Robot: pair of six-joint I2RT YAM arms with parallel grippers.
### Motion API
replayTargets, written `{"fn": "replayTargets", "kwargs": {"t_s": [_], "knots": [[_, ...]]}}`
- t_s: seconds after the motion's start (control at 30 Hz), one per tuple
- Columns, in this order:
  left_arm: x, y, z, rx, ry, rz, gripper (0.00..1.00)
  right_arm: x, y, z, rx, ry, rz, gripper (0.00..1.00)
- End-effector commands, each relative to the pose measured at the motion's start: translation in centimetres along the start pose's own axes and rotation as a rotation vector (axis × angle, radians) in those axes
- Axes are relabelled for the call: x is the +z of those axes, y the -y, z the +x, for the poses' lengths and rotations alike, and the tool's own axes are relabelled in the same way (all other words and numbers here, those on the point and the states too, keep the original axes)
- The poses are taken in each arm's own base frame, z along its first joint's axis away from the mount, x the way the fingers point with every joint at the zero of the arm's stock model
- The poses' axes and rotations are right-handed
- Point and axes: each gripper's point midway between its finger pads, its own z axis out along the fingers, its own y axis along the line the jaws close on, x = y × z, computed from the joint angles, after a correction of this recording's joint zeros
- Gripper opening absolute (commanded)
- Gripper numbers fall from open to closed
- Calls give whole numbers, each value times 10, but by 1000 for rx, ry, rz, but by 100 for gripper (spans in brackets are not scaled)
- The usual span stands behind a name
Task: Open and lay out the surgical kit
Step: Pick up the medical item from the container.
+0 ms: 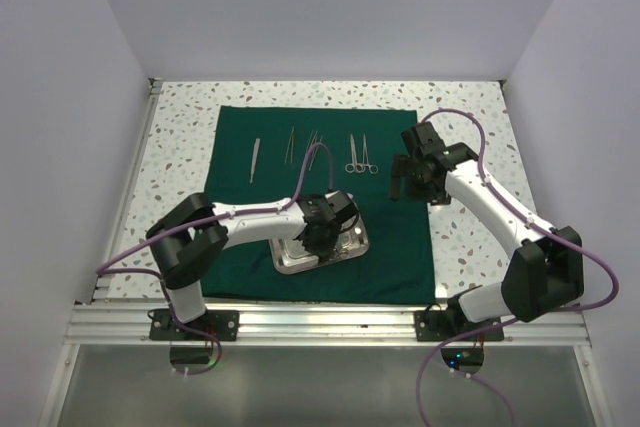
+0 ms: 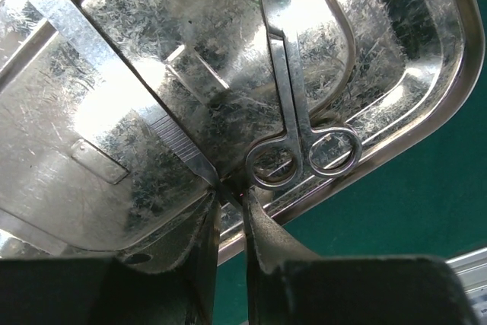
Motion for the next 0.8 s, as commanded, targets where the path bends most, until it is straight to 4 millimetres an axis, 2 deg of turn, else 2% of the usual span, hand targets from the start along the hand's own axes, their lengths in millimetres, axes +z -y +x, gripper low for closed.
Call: {"fn": "replayTargets", "kwargs": {"t_s": [0.0, 0.63, 0.77], "knots": [[28, -24, 48, -16, -153, -87, 21, -8, 2, -4, 7, 32, -15, 91], [50, -74, 73, -65, -227, -325, 21, -3, -2, -3, -2, 20, -28, 91], [55, -82, 78, -72, -240, -345, 15, -1, -3, -3, 1, 17, -29, 91]]}}
